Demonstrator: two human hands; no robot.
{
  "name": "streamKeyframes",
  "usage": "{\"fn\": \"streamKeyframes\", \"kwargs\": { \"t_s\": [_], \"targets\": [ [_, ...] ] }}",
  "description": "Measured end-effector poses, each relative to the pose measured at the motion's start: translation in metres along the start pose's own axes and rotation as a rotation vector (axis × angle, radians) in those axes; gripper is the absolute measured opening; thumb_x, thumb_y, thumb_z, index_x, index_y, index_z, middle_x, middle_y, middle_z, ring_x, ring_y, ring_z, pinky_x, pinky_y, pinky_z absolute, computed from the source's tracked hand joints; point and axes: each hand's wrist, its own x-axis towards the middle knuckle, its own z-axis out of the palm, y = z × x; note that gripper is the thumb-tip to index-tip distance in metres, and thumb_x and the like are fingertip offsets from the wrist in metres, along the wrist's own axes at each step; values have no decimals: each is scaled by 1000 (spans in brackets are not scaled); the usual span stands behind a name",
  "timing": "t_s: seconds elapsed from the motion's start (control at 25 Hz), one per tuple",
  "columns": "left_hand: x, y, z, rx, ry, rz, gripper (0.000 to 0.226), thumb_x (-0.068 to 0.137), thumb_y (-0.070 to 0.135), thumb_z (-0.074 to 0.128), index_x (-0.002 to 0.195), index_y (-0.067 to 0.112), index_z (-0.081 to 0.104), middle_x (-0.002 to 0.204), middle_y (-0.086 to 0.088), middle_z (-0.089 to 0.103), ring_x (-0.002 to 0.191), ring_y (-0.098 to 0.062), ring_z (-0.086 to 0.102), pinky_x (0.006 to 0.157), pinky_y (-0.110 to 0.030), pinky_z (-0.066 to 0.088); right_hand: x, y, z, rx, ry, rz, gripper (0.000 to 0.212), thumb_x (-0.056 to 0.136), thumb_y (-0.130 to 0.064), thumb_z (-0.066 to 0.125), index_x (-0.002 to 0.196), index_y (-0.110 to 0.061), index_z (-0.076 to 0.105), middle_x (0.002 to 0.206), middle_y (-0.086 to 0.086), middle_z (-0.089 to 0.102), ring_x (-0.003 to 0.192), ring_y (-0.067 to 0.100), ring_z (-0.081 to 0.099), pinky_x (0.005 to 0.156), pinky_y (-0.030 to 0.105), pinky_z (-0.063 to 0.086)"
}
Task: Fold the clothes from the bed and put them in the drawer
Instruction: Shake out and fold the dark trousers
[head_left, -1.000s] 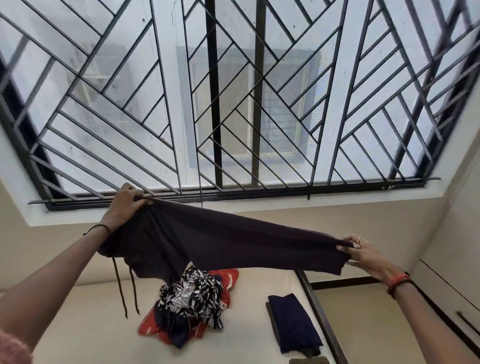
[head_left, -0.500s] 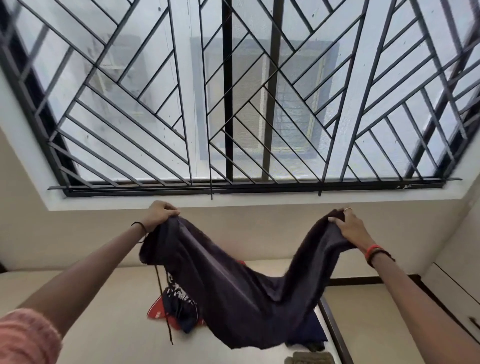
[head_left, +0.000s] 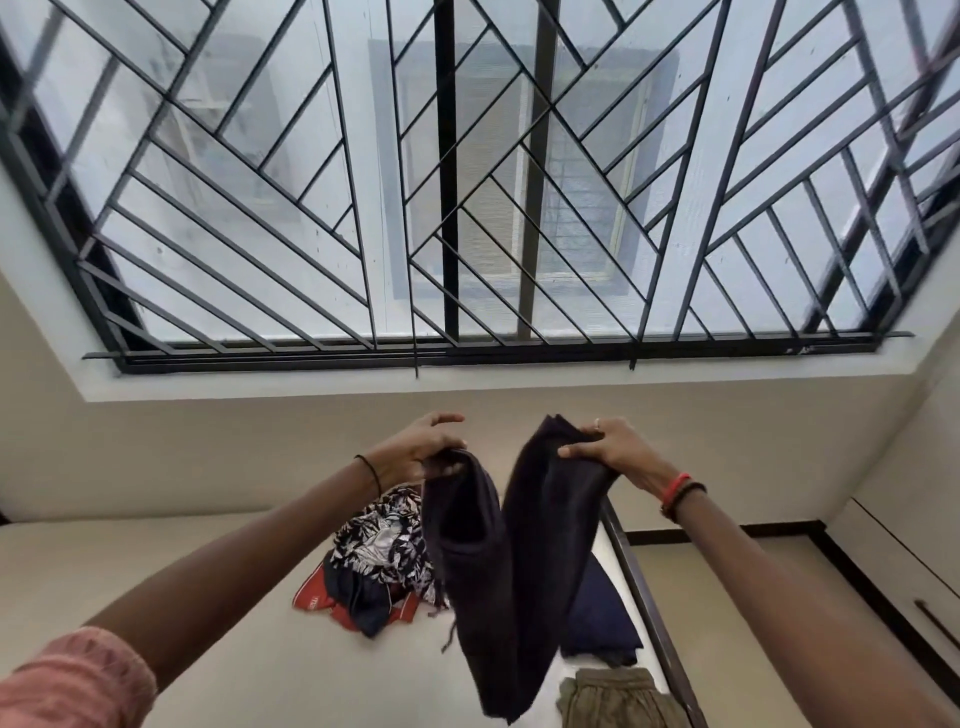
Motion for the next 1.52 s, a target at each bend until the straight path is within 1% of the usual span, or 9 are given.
{"fn": "streamKeyframes", "kwargs": {
  "t_s": [0.12,0.2,0.48,0.76,0.88,1.08,1.28,1.4,1.52],
  "targets": [
    [-2,-6,30,-75,20,10,50,93,-12,43,132,19,39,78,-12,51,61,-18,53,41,-28,54,3,-14,32,-27,-16,-69,6,81,-8,71,81,-14,73,74,6,69,62,11,60,62,26,46],
    [-4,-7,41,-100,45,18,57,92,-13,41,136,22,35,82,-13,49,64,-19,52,41,-29,55,4,-23,47,-113,15,-109,20,85,-7,67,74,-24,69,67,-3,65,56,2,55,60,24,43],
    [-15,-3,47,-142,137,40,71,90,-14,41,145,25,18,83,-11,52,63,-17,54,41,-26,52,1,-37,79,-401,132,-240,27,86,-7,53,106,-13,71,102,10,73,98,25,66,82,31,50],
    [-12,2,40,-211,241,20,71,89,-14,29,145,28,20,100,-14,46,70,-22,52,38,-29,52,-8,-46,97,-452,76,-183,33,94,-38,43,90,-11,61,88,12,67,81,30,63,72,40,51],
    [-13,-1,40,-277,274,3,69,89,-14,26,145,26,22,116,-16,35,75,-27,50,35,-32,52,-19,-46,107,-475,52,-178,42,78,-49,53,106,-18,58,95,4,65,86,24,63,75,38,53],
    [-15,-5,41,-429,231,-18,64,89,-15,27,143,21,26,119,-16,28,91,-31,49,43,-40,54,-28,-34,125,-723,164,-212,66,86,-13,54,145,-16,24,125,4,46,105,27,58,79,39,51],
    [-23,-5,20,-334,242,-36,47,92,-10,31,131,14,40,118,-17,33,88,-32,50,45,-38,56,-24,-35,120,-551,113,-286,56,83,1,45,134,-21,44,117,6,61,105,29,60,79,38,49],
    [-32,-4,2,-195,151,-11,10,98,10,46,107,14,50,117,-15,40,90,-30,54,48,-33,58,-22,-40,118,-507,113,-266,55,76,-1,46,126,-24,52,108,7,68,99,30,63,75,36,50],
    [-30,-5,-23,484,79,164,76,82,71,48,138,23,32,135,-6,35,96,-24,64,71,-31,57,-16,-39,112,-482,101,-208,51,73,-2,48,120,-21,54,104,6,69,97,29,63,75,35,51]
  ]
}}
